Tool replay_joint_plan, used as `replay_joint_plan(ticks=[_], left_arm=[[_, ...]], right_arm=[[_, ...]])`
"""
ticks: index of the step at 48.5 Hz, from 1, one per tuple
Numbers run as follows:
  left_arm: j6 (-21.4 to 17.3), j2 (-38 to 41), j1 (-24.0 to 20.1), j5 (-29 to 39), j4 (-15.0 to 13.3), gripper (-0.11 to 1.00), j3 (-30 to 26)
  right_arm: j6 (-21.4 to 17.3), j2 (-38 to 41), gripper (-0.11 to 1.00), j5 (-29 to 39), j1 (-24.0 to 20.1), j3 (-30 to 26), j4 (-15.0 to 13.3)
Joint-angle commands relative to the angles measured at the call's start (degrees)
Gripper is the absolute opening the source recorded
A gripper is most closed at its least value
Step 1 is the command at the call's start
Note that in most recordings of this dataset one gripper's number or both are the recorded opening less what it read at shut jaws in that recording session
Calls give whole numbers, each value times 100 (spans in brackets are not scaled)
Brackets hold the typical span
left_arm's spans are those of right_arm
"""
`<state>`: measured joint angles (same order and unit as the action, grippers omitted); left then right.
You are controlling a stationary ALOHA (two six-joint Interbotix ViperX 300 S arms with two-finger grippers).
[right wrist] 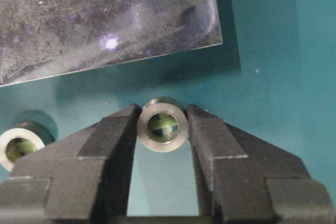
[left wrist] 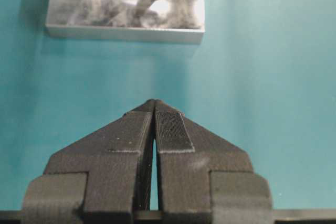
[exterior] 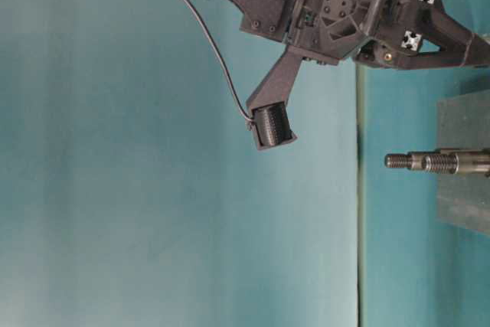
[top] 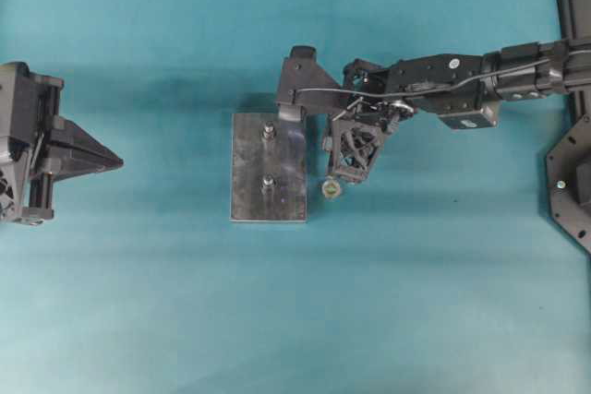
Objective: Insert the washer onto the shaft.
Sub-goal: 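Lower the right gripper and close it on the upper washer, then lift the washer and carry it over the upper shaft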
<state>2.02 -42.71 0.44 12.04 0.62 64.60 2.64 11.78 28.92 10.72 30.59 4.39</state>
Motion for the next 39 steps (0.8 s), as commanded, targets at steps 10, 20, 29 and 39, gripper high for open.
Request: replay_joint_plan(ticks=[10,20,29,39], left_arm=[[9,0,0,-105,9,0,-62],[9,0,0,-114,9,0,-62],[18,0,0,-114,9,0,-53],[44,0,9,-176,9,0,-53]], right_arm=[[0,-229,32,158,-18,-149,-35],[-9,-536,32,782,-35,-668,-149],[0,-571,32,1151,-167,-1222,-316],[18,-413,32,1213,-220,-1731,-352]])
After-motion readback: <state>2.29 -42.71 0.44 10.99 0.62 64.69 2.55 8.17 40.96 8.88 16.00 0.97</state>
